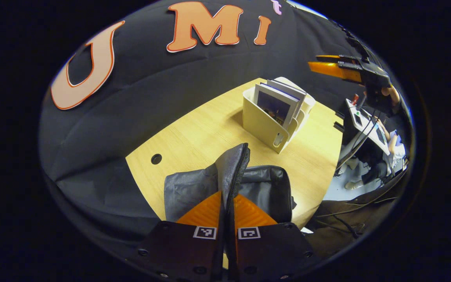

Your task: Open the schoolbag, grab two books from the bookshelf and put them into the schoolbag.

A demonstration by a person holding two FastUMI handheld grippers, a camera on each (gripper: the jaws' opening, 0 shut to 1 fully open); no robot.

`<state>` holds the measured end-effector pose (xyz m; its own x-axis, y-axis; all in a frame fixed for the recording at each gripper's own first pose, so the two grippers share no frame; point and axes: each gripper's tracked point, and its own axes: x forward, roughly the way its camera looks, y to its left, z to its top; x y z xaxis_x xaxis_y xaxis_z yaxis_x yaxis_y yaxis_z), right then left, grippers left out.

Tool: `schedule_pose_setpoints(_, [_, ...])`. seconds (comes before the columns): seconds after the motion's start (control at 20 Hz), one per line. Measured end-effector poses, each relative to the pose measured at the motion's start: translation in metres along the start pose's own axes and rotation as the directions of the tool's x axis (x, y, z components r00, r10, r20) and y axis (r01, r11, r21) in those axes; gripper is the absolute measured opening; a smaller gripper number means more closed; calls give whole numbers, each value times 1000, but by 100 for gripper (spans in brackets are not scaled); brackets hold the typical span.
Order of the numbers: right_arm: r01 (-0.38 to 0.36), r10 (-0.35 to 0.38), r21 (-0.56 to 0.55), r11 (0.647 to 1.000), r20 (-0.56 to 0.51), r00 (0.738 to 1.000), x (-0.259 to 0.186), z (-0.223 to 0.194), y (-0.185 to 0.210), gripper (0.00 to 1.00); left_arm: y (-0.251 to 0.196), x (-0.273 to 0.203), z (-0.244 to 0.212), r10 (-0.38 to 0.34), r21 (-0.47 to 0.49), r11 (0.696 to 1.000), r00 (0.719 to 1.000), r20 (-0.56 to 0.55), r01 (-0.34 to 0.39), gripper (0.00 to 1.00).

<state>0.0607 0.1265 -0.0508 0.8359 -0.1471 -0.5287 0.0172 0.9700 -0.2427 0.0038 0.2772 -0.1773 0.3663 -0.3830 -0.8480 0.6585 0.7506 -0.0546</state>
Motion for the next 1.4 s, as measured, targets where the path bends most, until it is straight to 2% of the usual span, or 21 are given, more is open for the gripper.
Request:
schedule_pose_setpoints(0.15, [-63, 66, 23, 998, -130, 989, 10, -11, 11, 98, 5, -9, 10, -35, -10, 999, 999, 0, 35, 6])
schedule_pose_setpoints(0.3, [-120, 124, 31, 992, -246, 961, 20, -21, 14, 98, 10, -12, 12, -44, 7, 999, 999, -16, 45, 6])
schedule_pose_setpoints(0.45, [-171, 178, 49, 984, -356, 917, 43, -30, 20, 98, 9, -9, 12, -65, 9, 998, 997, -43, 66, 6])
schedule_pose_setpoints(0.65, [-215, 242, 112, 970, -460, 854, 78, -37, 29, 98, 14, -4, 15, -55, 0, 998, 996, -70, 55, 6])
schedule_pose_setpoints(0.85, [-217, 240, 107, 970, -559, 793, 120, -60, 34, 97, 10, -1, 14, -49, -36, 998, 995, -92, 46, 6])
schedule_pose_setpoints(1.0, [-213, 220, 84, 973, -604, 766, 141, -73, 31, 96, 8, 9, 16, -47, -68, 997, 994, -100, 41, 6])
schedule_pose_setpoints(1.1, [-215, 233, 106, 971, -632, 739, 151, -83, 36, 94, 6, 13, 16, -43, -90, 995, 993, -108, 33, 6])
schedule_pose_setpoints(1.15, [-211, 241, 125, 969, -649, 721, 156, -88, 39, 89, 6, 14, 16, -39, -97, 995, 993, -115, 28, 6])
schedule_pose_setpoints(1.2, [-204, 245, 142, 969, -666, 704, 158, -96, 41, 77, 4, 15, 13, -37, -98, 995, 992, -120, 26, 6])
schedule_pose_setpoints(1.25, [-196, 252, 160, 967, -683, 685, 161, -102, 44, 79, 3, 16, 13, -32, -99, 995, 991, -126, 20, 6])
schedule_pose_setpoints(1.3, [-193, 266, 184, 964, -697, 666, 161, -108, 48, 74, 1, 17, 12, -29, -104, 995, 991, -132, 15, 6])
schedule_pose_setpoints(1.35, [-187, 278, 206, 961, -712, 645, 162, -114, 51, 64, -1, 18, 12, -26, -108, 994, 990, -137, 12, 6])
schedule_pose_setpoints(1.4, [-176, 298, 241, 954, -727, 619, 161, -119, 56, 60, -2, 19, 11, -22, -113, 994, 990, -142, 6, 6])
